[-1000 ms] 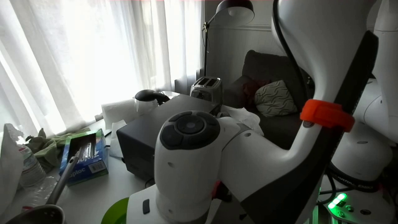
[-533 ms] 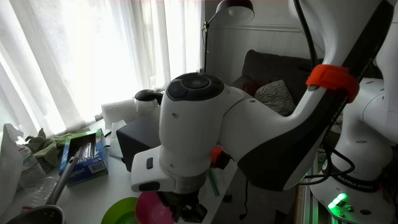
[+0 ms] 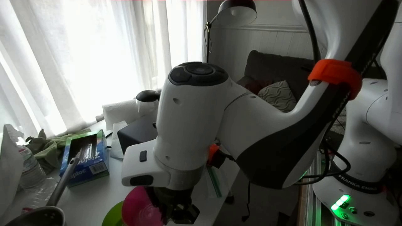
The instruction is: Pick up the pink bowl and place it in the green bowl then put a yellow cup inside the pink cup and place the stack on top of the oven
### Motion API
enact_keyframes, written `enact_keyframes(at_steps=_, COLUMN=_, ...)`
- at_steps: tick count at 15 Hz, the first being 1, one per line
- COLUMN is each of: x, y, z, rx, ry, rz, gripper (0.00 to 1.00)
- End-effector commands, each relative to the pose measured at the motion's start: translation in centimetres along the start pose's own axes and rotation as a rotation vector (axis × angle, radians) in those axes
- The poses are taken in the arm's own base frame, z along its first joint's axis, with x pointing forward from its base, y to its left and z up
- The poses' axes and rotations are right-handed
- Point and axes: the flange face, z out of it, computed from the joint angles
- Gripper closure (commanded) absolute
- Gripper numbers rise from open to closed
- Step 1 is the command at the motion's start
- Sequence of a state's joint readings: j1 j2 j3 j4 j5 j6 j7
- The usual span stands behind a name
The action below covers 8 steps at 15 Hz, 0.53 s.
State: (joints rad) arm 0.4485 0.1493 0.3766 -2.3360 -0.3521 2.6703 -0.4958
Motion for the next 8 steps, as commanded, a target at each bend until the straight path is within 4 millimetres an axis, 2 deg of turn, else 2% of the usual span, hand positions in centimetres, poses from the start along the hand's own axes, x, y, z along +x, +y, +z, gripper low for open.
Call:
enact_keyframes(at_steps=1, x=1.4, y=1.4, z=0.4, rx=-0.028, ry=0.045, rz=-0.04, gripper=0.99)
enact_keyframes(at_steps=8, x=3.0, y=3.9, z=3.9, rx=-0.033, ry=0.076, rz=-0.069, gripper=0.99)
